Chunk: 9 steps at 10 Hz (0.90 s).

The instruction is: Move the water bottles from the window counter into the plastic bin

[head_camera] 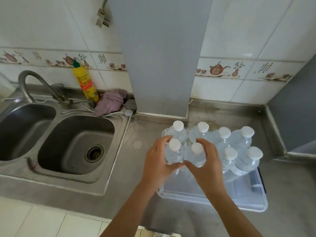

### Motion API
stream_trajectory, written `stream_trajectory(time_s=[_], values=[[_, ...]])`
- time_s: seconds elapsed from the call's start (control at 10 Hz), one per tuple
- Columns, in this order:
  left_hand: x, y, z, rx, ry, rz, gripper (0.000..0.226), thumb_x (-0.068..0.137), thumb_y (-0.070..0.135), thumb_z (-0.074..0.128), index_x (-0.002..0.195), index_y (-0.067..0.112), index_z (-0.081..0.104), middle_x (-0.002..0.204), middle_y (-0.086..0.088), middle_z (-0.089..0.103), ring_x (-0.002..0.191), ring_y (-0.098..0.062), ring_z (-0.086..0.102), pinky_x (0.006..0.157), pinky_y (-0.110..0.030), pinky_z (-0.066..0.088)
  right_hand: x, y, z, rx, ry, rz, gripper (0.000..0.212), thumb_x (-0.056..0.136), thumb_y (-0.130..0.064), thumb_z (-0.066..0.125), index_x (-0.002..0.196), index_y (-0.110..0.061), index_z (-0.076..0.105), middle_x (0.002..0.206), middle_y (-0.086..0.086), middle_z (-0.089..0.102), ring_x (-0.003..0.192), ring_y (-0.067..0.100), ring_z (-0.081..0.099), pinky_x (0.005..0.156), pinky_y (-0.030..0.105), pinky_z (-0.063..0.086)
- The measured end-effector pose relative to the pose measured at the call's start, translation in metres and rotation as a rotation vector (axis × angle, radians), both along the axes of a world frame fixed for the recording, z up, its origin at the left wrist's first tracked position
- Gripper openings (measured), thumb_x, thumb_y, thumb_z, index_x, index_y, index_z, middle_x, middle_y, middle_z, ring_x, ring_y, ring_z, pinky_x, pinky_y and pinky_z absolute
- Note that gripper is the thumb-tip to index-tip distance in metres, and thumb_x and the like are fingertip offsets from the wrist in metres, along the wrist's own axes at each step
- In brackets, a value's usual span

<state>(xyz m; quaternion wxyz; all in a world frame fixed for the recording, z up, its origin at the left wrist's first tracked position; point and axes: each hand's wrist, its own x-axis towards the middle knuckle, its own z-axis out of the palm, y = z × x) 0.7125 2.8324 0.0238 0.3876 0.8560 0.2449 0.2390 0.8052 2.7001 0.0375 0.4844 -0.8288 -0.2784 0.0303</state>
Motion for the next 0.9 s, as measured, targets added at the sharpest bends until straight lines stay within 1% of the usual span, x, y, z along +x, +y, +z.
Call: stream_trajectory(time_s=[0.1, 0.2, 0.3, 0.4, 0.5, 0.6, 0.7, 0.8, 0.9], values=[[-0.002, -0.001, 0.015, 0.116, -0.053, -0.077, 0.076, 0.066, 0.049, 0.084, 0.128, 0.018, 0.055, 0.123, 0.004, 0.061, 0.108, -0.016, 0.061, 0.086, -0.037, 0.055, -0.001, -0.005, 0.010, -0.030, -0.109, 0.008, 0.071, 0.066, -0.009, 0.086, 0.126, -0.023, 0.051, 0.122, -0.010, 0.051, 0.107, -0.001, 0.045, 0.086, -0.002, 0.032], [-0.003, -0.004, 0.021, 0.187, -0.079, -0.106, 0.064, 0.070, 0.039, 0.087, 0.124, 0.018, 0.059, 0.122, 0.005, 0.065, 0.107, -0.014, 0.062, 0.085, -0.036, 0.055, 0.000, -0.010, 0.017, -0.066, -0.190, 0.052, 0.065, 0.066, -0.006, 0.085, 0.122, -0.020, 0.055, 0.120, -0.010, 0.052, 0.103, -0.001, 0.048, 0.085, -0.001, 0.034], [-0.001, -0.007, 0.023, 0.195, -0.047, -0.099, 0.063, 0.068, 0.033, 0.090, 0.123, 0.021, 0.060, 0.119, 0.008, 0.067, 0.102, -0.015, 0.063, 0.079, -0.027, 0.050, -0.001, -0.011, 0.020, -0.149, -0.285, 0.064, 0.053, 0.067, -0.011, 0.086, 0.114, -0.014, 0.063, 0.116, 0.002, 0.063, 0.100, 0.021, 0.063, 0.080, 0.019, 0.049], [0.001, -0.008, 0.023, 0.240, -0.008, -0.111, 0.065, 0.069, 0.037, 0.089, 0.124, 0.022, 0.059, 0.120, 0.008, 0.066, 0.100, -0.014, 0.063, 0.075, -0.021, 0.042, -0.002, -0.014, 0.022, -0.234, -0.343, 0.067, 0.048, 0.072, -0.019, 0.084, 0.115, -0.012, 0.064, 0.117, 0.008, 0.065, 0.097, 0.027, 0.066, 0.076, 0.031, 0.055], [0.002, -0.008, 0.024, 0.274, 0.028, -0.128, 0.065, 0.073, 0.040, 0.086, 0.127, 0.023, 0.054, 0.123, 0.007, 0.064, 0.099, -0.016, 0.063, 0.074, -0.024, 0.047, 0.000, -0.019, 0.025, -0.345, -0.366, 0.123, 0.051, 0.081, -0.026, 0.075, 0.128, -0.015, 0.057, 0.129, 0.005, 0.058, 0.105, 0.026, 0.063, 0.077, 0.033, 0.055], [0.002, -0.011, 0.029, 0.303, 0.059, -0.116, 0.059, 0.079, 0.038, 0.081, 0.129, 0.022, 0.053, 0.125, 0.005, 0.063, 0.103, -0.017, 0.063, 0.079, -0.025, 0.046, 0.002, -0.026, 0.029, -0.452, -0.378, 0.179, 0.059, 0.089, -0.032, 0.065, 0.143, -0.023, 0.042, 0.145, -0.002, 0.045, 0.126, 0.020, 0.050, 0.089, 0.033, 0.053], [0.000, -0.017, 0.039, 0.353, 0.038, -0.094, 0.049, 0.083, 0.032, 0.079, 0.126, 0.020, 0.058, 0.124, 0.004, 0.063, 0.107, -0.018, 0.062, 0.085, -0.024, 0.044, 0.001, -0.032, 0.037, -0.496, -0.386, 0.197, 0.058, 0.093, -0.038, 0.057, 0.146, -0.026, 0.036, 0.148, -0.005, 0.042, 0.128, 0.016, 0.047, 0.091, 0.032, 0.052], [-0.002, -0.027, 0.051, 0.400, -0.023, -0.086, 0.041, 0.083, 0.025, 0.079, 0.120, 0.019, 0.062, 0.119, 0.003, 0.065, 0.107, -0.019, 0.062, 0.088, -0.024, 0.042, 0.001, -0.042, 0.045, -0.490, -0.404, 0.222, 0.052, 0.094, -0.040, 0.053, 0.143, -0.026, 0.040, 0.144, -0.006, 0.045, 0.124, 0.014, 0.050, 0.088, 0.031, 0.052], [-0.003, -0.042, 0.063, 0.436, -0.058, -0.058, 0.038, 0.082, 0.024, 0.081, 0.115, 0.017, 0.064, 0.113, 0.002, 0.067, 0.102, -0.020, 0.064, 0.084, -0.023, 0.040, 0.002, -0.059, 0.055, -0.446, -0.448, 0.251, 0.046, 0.093, -0.041, 0.053, 0.137, -0.026, 0.048, 0.140, -0.007, 0.049, 0.119, 0.013, 0.053, 0.085, 0.028, 0.052]])
